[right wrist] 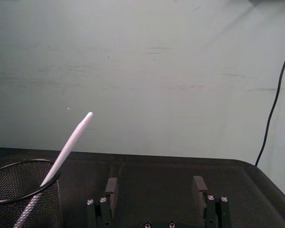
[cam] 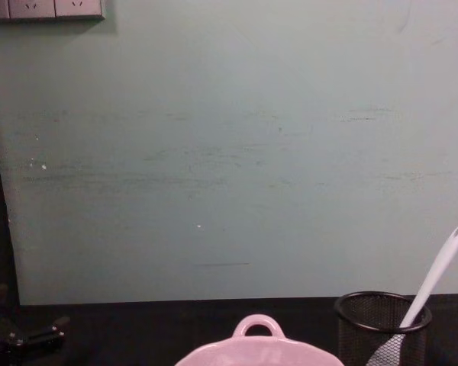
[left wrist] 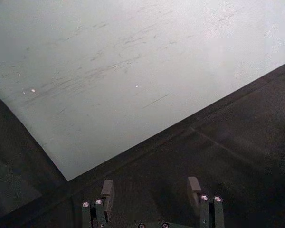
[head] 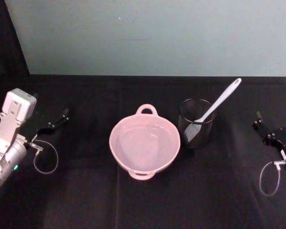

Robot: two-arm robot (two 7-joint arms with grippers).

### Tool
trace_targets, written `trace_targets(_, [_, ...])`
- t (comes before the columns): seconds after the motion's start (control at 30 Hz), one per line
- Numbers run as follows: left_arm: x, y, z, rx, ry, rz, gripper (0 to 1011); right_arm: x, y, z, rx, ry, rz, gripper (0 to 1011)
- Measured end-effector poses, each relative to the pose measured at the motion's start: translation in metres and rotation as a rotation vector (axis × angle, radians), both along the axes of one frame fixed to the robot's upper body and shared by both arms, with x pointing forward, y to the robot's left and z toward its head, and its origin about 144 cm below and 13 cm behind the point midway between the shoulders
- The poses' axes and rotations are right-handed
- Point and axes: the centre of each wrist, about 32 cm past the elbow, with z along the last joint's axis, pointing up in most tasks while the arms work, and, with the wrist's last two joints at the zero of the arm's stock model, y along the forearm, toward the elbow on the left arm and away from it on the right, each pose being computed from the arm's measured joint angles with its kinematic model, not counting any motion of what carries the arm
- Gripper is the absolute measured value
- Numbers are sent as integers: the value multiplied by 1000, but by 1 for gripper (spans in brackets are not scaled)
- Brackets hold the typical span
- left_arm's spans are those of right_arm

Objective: Use the one hand to pick up the spoon and stir the clear water in the bowl.

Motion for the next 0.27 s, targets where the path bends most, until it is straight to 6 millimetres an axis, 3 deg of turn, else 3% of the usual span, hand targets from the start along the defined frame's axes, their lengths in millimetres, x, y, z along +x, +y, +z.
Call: trace_targets(0.27, [0,0,0,0,0,0,1011,0,0,1,-2,0,1,1003])
